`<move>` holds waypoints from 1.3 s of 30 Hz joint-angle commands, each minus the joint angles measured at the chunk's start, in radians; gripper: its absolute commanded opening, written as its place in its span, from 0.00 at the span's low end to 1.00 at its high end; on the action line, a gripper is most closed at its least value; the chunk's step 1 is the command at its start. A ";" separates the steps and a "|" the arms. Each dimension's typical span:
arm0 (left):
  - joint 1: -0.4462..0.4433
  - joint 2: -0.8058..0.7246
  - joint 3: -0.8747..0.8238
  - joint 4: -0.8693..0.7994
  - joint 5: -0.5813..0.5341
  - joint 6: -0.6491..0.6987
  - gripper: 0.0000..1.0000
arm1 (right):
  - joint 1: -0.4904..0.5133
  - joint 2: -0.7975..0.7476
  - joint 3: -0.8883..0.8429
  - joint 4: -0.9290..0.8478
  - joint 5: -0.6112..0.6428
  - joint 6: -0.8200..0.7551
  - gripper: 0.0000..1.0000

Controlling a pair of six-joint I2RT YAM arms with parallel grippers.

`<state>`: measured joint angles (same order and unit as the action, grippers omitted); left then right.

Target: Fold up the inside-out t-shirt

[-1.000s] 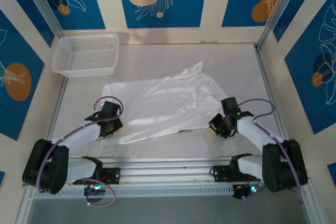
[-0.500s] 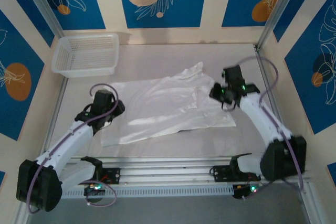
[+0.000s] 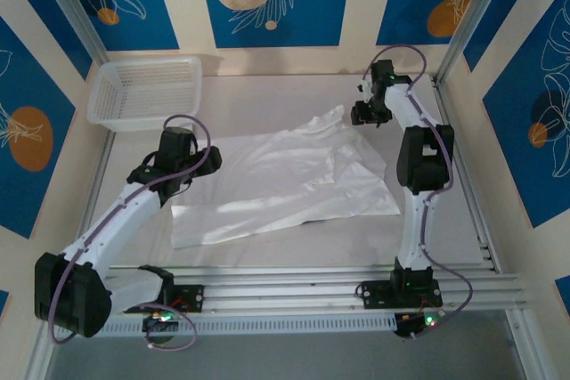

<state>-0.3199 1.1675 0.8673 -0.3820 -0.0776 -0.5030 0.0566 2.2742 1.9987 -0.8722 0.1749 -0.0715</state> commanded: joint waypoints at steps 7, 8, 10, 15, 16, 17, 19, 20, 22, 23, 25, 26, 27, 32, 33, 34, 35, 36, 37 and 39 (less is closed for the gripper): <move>0.012 0.071 0.044 0.005 -0.010 0.062 0.67 | 0.053 0.218 0.234 -0.197 -0.030 -0.121 0.53; 0.012 0.076 0.046 0.006 -0.010 0.065 0.67 | 0.054 0.219 0.229 -0.193 -0.026 -0.124 0.53; 0.012 0.089 0.052 0.007 -0.009 0.070 0.67 | 0.056 0.222 0.229 -0.189 -0.049 -0.127 0.54; 0.012 0.121 0.056 0.021 0.007 0.062 0.67 | 0.063 0.260 0.266 -0.188 -0.067 -0.122 0.55; 0.013 0.124 0.056 0.023 0.007 0.062 0.67 | 0.064 0.274 0.278 -0.191 -0.069 -0.121 0.55; 0.012 0.127 0.059 0.023 0.005 0.061 0.67 | 0.064 0.290 0.294 -0.196 -0.070 -0.119 0.55; 0.012 0.127 0.059 0.022 0.002 0.068 0.67 | 0.066 0.320 0.325 -0.209 -0.070 -0.120 0.55; 0.012 0.128 0.059 0.026 0.002 0.072 0.67 | 0.069 0.332 0.337 -0.211 -0.063 -0.120 0.54; 0.013 0.137 0.058 0.030 0.003 0.091 0.67 | 0.072 0.351 0.361 -0.222 -0.057 -0.124 0.50; 0.012 0.148 0.063 0.025 -0.005 0.100 0.67 | 0.075 0.355 0.371 -0.227 -0.058 -0.126 0.44; 0.013 0.179 0.085 0.000 -0.032 0.113 0.67 | 0.074 0.351 0.385 -0.239 -0.066 -0.124 0.25; 0.016 0.199 0.105 -0.019 -0.046 0.116 0.67 | 0.073 0.341 0.390 -0.245 -0.075 -0.121 0.17; 0.019 0.218 0.124 -0.033 -0.060 0.118 0.67 | 0.071 0.326 0.389 -0.247 -0.084 -0.118 0.09; 0.060 0.344 0.269 -0.125 -0.147 0.099 0.64 | 0.061 0.159 0.267 -0.189 -0.132 -0.074 0.00; 0.070 0.373 0.301 -0.150 -0.161 0.085 0.63 | 0.060 0.112 0.217 -0.163 -0.129 -0.061 0.00; 0.082 0.405 0.340 -0.180 -0.174 0.068 0.62 | 0.059 0.065 0.157 -0.129 -0.123 -0.046 0.00; 0.093 0.441 0.382 -0.211 -0.186 0.057 0.61 | 0.058 0.001 0.076 -0.081 -0.117 -0.032 0.00; 0.099 0.469 0.411 -0.229 -0.198 0.056 0.60 | 0.056 -0.059 -0.004 -0.033 -0.114 -0.019 0.00; 0.102 0.499 0.437 -0.238 -0.215 0.059 0.60 | 0.053 -0.105 -0.068 0.008 -0.116 -0.009 0.00; 0.108 0.555 0.480 -0.244 -0.246 0.073 0.59 | 0.042 -0.191 -0.189 0.084 -0.131 0.009 0.00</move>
<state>-0.2260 1.6646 1.2915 -0.5407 -0.2493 -0.4274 0.1116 2.2200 1.9049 -0.9249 0.0875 -0.1127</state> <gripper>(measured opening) 0.595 0.055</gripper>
